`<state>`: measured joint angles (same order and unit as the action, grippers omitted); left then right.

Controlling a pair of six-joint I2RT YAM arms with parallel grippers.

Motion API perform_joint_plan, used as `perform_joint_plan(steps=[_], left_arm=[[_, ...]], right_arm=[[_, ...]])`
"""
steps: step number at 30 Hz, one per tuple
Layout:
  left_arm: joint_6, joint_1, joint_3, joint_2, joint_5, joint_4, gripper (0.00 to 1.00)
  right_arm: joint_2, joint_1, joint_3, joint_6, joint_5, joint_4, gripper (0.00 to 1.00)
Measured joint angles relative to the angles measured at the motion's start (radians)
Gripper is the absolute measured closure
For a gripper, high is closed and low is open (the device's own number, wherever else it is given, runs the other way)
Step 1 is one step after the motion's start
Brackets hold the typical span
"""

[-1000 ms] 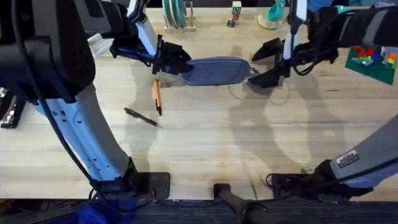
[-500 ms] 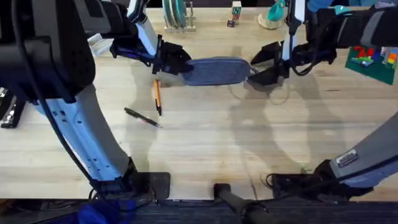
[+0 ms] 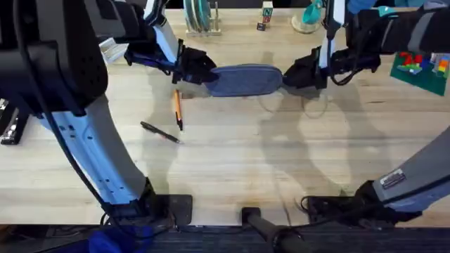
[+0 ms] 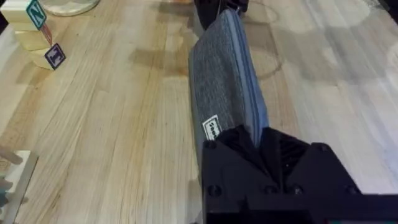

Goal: Unzip the bag, pick up the pens from the table one at a time and place them inside, then zip the bag closed.

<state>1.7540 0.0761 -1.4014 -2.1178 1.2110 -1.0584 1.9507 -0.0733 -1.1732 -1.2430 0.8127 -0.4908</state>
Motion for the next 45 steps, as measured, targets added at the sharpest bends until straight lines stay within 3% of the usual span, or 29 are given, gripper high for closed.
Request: perform_joint_plan(steps=[23,45], left_arm=[[0.000,0.000,0.000,0.000,0.000,0.003,0.957],[0.000,0.000,0.000,0.000,0.000,0.007,0.957]], right_arm=[[-0.008,0.000,0.000,0.092,-0.015,-0.009,0.968],[-0.199,0.043,0.000,0.152,-0.036,-0.039,0.969]])
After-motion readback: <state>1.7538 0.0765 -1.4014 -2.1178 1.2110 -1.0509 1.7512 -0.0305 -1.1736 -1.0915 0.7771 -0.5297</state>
